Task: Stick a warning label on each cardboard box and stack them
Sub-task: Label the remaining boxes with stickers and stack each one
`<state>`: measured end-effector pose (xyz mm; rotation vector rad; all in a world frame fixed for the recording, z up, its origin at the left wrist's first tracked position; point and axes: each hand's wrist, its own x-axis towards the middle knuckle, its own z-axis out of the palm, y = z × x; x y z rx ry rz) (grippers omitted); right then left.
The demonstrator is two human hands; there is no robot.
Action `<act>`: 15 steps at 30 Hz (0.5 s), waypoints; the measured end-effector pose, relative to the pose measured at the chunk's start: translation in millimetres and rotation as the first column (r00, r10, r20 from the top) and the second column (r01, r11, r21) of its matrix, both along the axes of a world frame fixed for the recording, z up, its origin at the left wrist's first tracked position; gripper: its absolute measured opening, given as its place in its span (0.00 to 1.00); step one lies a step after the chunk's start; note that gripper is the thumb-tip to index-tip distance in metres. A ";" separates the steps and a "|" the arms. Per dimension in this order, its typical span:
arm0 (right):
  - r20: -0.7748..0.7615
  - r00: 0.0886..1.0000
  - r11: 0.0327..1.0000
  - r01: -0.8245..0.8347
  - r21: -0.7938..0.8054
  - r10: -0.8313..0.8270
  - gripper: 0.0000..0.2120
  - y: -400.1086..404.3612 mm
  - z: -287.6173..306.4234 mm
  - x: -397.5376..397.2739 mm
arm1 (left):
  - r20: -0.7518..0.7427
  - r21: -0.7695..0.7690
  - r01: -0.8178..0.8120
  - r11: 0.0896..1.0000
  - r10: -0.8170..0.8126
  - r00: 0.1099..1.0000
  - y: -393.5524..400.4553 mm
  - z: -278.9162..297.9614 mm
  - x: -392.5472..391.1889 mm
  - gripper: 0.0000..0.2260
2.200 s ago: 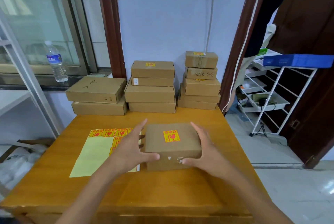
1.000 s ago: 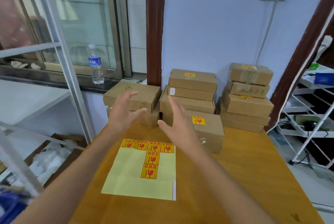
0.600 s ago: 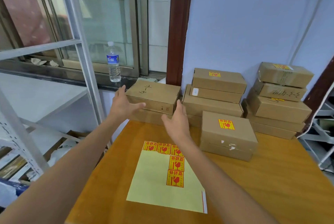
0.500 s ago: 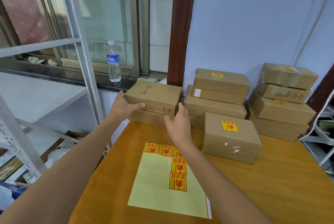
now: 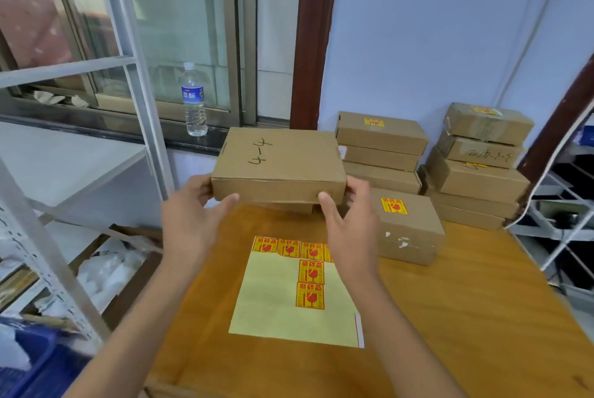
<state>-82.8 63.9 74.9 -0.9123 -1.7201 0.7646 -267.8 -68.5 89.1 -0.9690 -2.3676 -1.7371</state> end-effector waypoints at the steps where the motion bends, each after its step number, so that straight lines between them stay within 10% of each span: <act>1: -0.020 1.000 1.000 0.017 0.006 -0.017 0.17 -6.5 1.6 21.0 | -0.003 -0.003 0.003 1.000 -0.003 1.000 -8.4 0.4 16.7 0.20; 15: 0.093 0.931 0.923 0.362 -0.132 -0.352 0.21 -97.1 -47.4 319.7 | -0.065 -0.133 0.261 0.956 -0.271 0.960 -38.6 -54.6 260.7 0.19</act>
